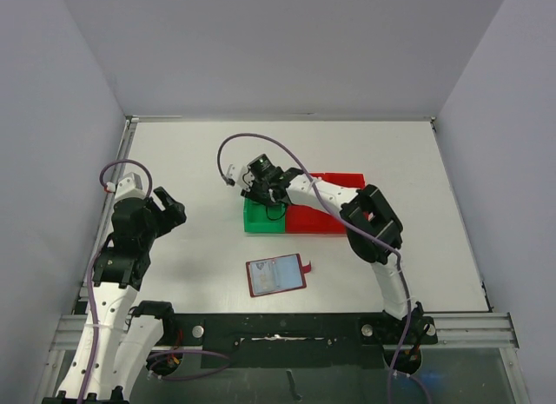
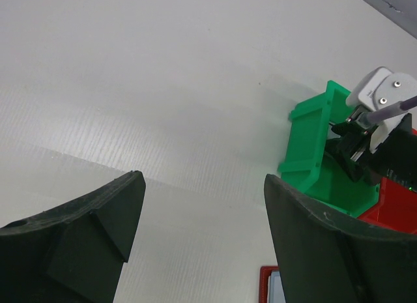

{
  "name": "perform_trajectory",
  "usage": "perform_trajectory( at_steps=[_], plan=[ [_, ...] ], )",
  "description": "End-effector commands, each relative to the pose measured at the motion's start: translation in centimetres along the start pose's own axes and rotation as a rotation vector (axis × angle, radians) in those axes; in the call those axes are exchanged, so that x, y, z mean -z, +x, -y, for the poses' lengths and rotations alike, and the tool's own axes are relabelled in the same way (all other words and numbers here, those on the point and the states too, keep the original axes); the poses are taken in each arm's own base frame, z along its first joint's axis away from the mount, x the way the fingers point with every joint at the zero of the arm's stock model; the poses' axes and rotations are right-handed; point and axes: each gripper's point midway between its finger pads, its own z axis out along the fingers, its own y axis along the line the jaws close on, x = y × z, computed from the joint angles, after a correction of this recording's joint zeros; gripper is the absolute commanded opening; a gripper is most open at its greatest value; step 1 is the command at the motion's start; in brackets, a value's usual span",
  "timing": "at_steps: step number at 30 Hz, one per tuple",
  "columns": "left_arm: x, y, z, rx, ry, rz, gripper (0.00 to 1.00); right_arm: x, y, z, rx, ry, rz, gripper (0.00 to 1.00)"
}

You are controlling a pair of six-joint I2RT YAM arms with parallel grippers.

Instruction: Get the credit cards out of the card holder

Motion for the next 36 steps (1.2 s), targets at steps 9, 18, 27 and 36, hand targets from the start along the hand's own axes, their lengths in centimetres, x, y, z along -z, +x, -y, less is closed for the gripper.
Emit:
perform_trajectory(
  at_steps=[9,18,27,36],
  plan=[
    [0.0,-1.2,0.8,-0.006,0.032,0.037,0.73,10.7,-8.7,5.9,-0.342,0.158,0.457,0.36],
    [-0.4,-0.9,1.0,-0.011,0.039,0.017,0.73,18.2,-7.5,6.6,-0.533,0.304,0.644,0.48],
    [-0.9,-0.7,0.8,-0.011,0.031,0.004,0.73,21.2,-1.8,6.6,-0.926,0.305,0.637,0.78],
    [-0.9,-0.9,0.7,-0.005,0.028,0.013,0.73,21.7,3.4,6.4,-1.208,0.232,0.666,0.98]
  ],
)
